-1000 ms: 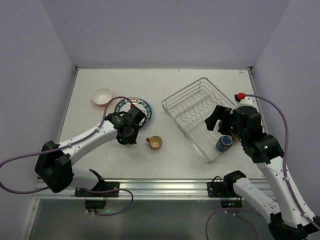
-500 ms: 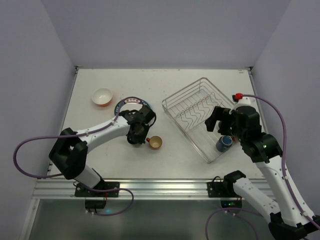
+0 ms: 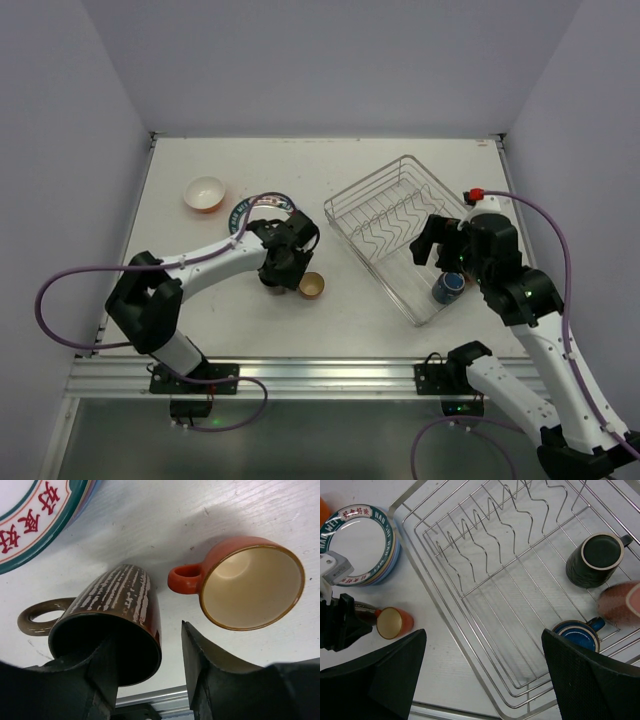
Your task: Unload the mixed dishes from the dish rack
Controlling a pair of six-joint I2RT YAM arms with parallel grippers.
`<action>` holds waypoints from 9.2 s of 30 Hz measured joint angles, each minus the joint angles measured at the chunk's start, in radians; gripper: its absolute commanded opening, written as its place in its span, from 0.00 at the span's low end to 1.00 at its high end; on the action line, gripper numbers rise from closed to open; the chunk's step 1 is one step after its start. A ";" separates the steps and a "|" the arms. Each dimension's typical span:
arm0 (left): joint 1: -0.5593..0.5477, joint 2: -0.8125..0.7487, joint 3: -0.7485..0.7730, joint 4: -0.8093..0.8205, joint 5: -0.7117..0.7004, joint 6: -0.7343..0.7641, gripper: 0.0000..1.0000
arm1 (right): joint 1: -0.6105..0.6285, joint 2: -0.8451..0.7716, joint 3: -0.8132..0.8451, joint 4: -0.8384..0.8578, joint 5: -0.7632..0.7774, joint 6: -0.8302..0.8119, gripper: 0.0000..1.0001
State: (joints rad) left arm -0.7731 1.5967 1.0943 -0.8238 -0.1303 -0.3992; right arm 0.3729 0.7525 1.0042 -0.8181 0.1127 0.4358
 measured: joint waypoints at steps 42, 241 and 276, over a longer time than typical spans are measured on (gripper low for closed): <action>0.000 -0.755 -0.209 0.137 -0.413 0.033 1.00 | -0.047 0.248 -0.130 -0.164 0.396 0.553 0.99; 0.341 -0.283 -0.242 0.064 0.032 -0.063 0.04 | 0.079 -0.132 -0.076 0.046 0.026 0.102 0.99; 0.340 -0.945 -0.252 0.185 -0.180 0.020 1.00 | -0.209 0.292 -0.052 0.081 0.202 0.225 0.99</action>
State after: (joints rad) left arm -0.4332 0.6514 0.8421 -0.6388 -0.3103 -0.3790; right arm 0.1642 1.0443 0.9520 -0.7368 0.3145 0.6609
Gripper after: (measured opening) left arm 0.996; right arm 0.990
